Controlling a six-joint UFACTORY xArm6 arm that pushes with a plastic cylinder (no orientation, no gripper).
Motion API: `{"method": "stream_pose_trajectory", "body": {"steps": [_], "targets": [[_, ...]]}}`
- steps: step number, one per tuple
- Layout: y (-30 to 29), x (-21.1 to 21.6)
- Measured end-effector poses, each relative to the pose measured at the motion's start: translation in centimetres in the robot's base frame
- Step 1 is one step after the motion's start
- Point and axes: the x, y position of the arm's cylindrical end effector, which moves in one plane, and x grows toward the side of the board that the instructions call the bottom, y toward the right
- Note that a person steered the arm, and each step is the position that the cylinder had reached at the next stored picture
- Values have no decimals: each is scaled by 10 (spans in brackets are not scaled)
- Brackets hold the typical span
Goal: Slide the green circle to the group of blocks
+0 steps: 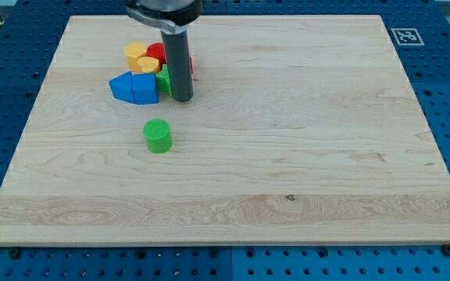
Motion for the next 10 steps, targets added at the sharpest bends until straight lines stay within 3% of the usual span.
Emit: {"method": "stream_pose_trajectory", "body": {"steps": [2, 4, 7, 9, 10], "targets": [[53, 43], [46, 109], [-42, 94], [-8, 94], [-26, 79]]}}
